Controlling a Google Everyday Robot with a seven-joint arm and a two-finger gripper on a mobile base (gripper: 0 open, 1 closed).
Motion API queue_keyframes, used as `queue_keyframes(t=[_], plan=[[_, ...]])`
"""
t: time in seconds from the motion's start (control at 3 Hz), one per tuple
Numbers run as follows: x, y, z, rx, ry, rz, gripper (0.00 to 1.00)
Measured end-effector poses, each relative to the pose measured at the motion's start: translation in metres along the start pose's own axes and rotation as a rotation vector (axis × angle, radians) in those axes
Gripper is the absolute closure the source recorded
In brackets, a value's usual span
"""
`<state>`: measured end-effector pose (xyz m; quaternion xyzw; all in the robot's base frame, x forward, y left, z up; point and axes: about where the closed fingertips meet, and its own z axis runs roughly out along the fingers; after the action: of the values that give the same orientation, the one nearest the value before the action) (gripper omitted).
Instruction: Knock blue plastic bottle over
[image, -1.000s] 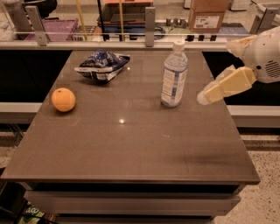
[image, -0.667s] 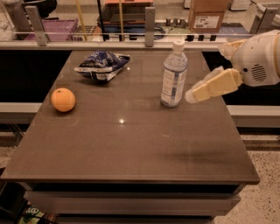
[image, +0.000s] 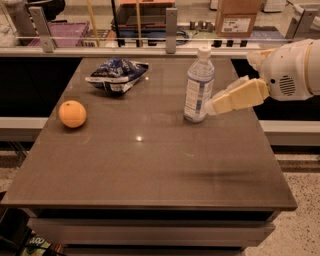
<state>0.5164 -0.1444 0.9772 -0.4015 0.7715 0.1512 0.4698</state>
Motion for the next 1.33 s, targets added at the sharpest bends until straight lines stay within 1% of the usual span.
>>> queue_keyframes(t=[0.33, 0.67, 1.0, 1.33], plan=[[0.000, -0.008, 0.004, -0.014, -0.007, 0.009, 0.00], [0.005, -0.013, 0.017, -0.034, -0.014, 0.031, 0.00], [0.014, -0.012, 0.033, -0.060, -0.031, 0.054, 0.00], [0.022, -0.001, 0.052, -0.075, -0.073, 0.064, 0.00]])
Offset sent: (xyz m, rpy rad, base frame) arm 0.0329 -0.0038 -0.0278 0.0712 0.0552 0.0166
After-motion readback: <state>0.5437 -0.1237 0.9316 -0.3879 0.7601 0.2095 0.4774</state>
